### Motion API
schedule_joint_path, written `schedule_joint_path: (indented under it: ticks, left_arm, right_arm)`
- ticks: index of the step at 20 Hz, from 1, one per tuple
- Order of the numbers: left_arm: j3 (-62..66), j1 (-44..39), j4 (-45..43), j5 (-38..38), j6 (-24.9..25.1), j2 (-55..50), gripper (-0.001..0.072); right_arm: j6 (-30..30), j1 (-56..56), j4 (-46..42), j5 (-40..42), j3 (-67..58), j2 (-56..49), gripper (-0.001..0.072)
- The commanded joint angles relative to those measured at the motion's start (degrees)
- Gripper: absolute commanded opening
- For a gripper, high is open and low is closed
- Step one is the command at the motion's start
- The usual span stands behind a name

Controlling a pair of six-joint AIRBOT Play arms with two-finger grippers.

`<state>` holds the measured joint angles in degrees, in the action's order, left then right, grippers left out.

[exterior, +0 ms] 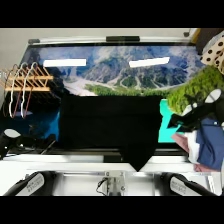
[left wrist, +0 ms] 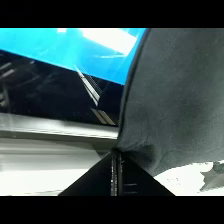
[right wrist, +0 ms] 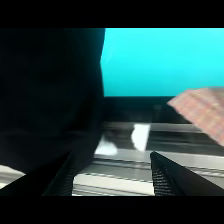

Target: Fold the shirts.

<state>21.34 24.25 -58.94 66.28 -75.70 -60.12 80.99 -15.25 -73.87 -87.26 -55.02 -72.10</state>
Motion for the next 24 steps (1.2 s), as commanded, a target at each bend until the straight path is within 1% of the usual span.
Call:
schedule_joint_path:
  ticks: [1, 3, 5, 8, 13, 15, 16, 18, 19, 20, 21, 22, 24]
  left_arm:
    - [0.0, 0.0, -0.6, -1.1, 0.2, 0.0, 0.0028]
    - [0.0, 0.0, -0.6, -1.1, 0.2, 0.0, 0.0028]
    - [0.0, 0.0, -0.6, -1.1, 0.2, 0.0, 0.0028]
    - [0.0, 0.0, -0.6, -1.1, 0.2, 0.0, 0.0028]
    - [0.0, 0.0, -0.6, -1.1, 0.2, 0.0, 0.0028]
    - [0.0, 0.0, -0.6, -1.1, 0.2, 0.0, 0.0028]
    - [0.0, 0.0, -0.6, -1.1, 0.2, 0.0, 0.0028]
    - [0.0, 0.0, -0.6, -1.2, 0.2, 0.0, 0.0028]
    - [0.0, 0.0, -0.6, -1.2, 0.2, 0.0, 0.0028]
    - [0.0, 0.0, -0.6, -1.2, 0.2, 0.0, 0.0028]
    - [0.0, 0.0, -0.6, -1.2, 0.2, 0.0, 0.0028]
    - [0.2, 0.0, -0.6, -1.2, 0.4, 0.0, 0.0029]
    - [1.9, 0.0, -0.6, -0.6, 3.3, 0.0, 0.0027]
  right_arm:
    - [-3.3, 0.7, 9.0, 6.4, 11.6, 1.0, 0.0584]
    - [-3.3, 2.8, 7.7, 11.0, 16.9, 3.1, 0.0582]
    - [-4.2, 5.1, 6.7, 12.2, 19.8, 4.8, 0.0508]
    - [-4.1, 7.7, 6.0, 12.6, 21.8, 6.0, 0.0509]
    - [-2.7, 8.0, 5.9, 13.2, 22.4, 6.0, 0.051]
    - [-1.9, 8.0, 6.8, 14.5, 23.8, 6.0, 0.051]
    - [-2.0, 8.0, 7.7, 14.8, 24.9, 6.0, 0.0499]
    - [-1.5, 8.0, 7.4, 15.6, 26.3, 6.0, 0.0251]
    - [-1.1, 8.0, 7.4, 16.7, 26.2, 6.2, 0.0193]
    - [-0.7, 8.0, 7.6, 18.2, 26.2, 6.7, 0.0167]
    - [-0.6, 8.0, 8.0, 19.0, 26.2, 7.5, 0.0068]
    - [-0.7, 8.0, 8.0, 19.1, 26.2, 8.5, 0.0065]
    - [-1.8, 8.0, 8.1, 18.2, 26.1, 11.4, 0.0065]
